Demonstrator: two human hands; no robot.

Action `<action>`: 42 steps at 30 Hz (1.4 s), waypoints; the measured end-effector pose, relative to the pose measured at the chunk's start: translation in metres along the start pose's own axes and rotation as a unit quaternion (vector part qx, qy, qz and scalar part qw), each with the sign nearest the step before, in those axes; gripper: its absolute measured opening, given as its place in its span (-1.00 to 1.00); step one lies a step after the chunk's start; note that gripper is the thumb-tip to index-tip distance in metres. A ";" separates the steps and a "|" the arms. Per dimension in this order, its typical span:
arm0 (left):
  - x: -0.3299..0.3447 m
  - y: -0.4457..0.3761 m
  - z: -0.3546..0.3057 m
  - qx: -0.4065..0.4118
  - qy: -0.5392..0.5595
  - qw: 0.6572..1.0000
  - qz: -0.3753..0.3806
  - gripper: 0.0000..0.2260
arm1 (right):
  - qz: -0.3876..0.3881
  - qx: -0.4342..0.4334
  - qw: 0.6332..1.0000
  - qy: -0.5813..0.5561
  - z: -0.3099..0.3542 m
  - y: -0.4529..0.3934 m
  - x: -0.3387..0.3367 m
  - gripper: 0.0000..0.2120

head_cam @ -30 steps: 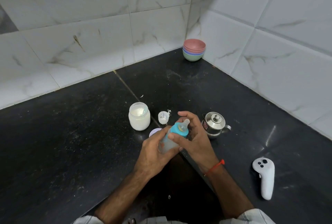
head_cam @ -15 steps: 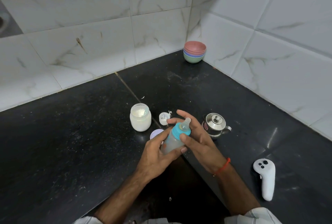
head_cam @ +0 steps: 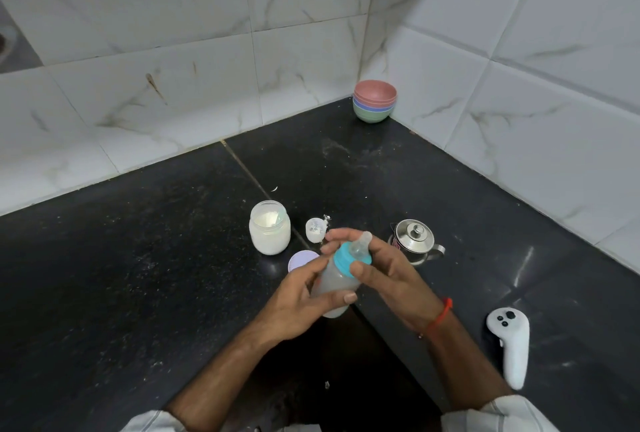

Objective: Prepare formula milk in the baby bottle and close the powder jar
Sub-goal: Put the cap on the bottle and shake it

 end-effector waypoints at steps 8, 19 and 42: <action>-0.003 0.001 -0.017 0.074 -0.072 0.985 -0.140 -0.50 | -0.265 -0.038 0.963 0.025 -0.016 -0.002 0.010 -0.55; -0.002 -0.004 -0.004 0.005 -0.040 0.993 -0.110 -0.29 | -0.139 -0.055 0.968 0.203 -0.012 0.000 0.007 -0.19; -0.026 -0.003 0.008 0.056 -0.142 0.961 -0.231 -0.36 | -0.286 -0.208 0.882 0.311 0.050 -0.005 -0.015 -0.11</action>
Point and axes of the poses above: each hand's wrist, its own y-axis away from the middle knuckle, its own x-axis out of the palm, z = x × y, the point moved 6 cm from there along -y, towards the middle knuckle, and after that the axes turned 1 degree about -y, right-handed, at the moved point
